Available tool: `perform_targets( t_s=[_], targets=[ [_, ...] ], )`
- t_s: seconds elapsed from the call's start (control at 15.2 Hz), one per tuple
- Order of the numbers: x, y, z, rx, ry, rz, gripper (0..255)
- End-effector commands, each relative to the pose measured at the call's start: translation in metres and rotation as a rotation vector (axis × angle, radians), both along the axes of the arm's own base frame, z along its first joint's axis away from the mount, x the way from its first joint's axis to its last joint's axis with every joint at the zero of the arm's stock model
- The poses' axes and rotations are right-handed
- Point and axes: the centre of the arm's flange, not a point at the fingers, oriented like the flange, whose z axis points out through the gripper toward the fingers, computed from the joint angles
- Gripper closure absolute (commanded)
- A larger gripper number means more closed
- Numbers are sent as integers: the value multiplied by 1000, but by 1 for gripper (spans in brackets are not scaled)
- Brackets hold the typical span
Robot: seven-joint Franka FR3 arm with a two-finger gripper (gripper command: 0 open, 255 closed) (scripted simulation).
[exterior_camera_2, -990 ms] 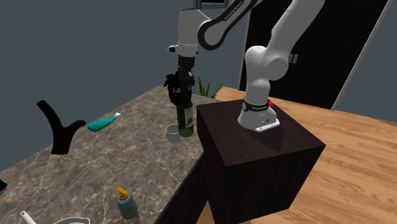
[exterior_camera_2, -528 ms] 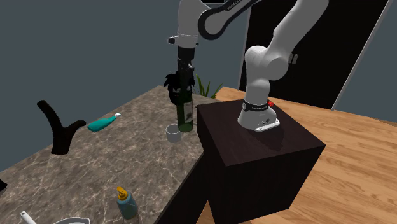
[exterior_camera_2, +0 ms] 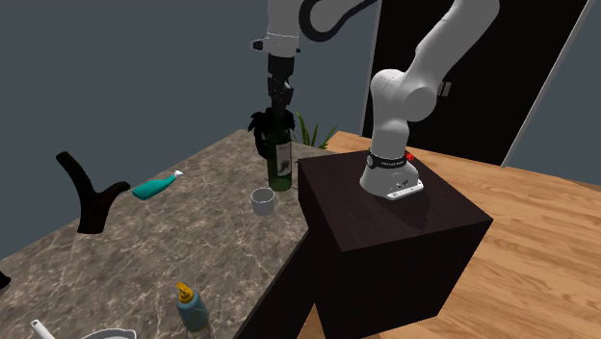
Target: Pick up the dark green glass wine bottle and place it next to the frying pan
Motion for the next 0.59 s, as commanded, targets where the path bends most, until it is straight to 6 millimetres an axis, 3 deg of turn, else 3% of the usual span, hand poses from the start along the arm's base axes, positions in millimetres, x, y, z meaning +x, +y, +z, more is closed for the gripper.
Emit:
perform_targets(
  t_s=[0.0,0.53],
  targets=[
    [0,1,11,0,0,0,255],
    [0,1,53,0,0,0,255]
  ],
)
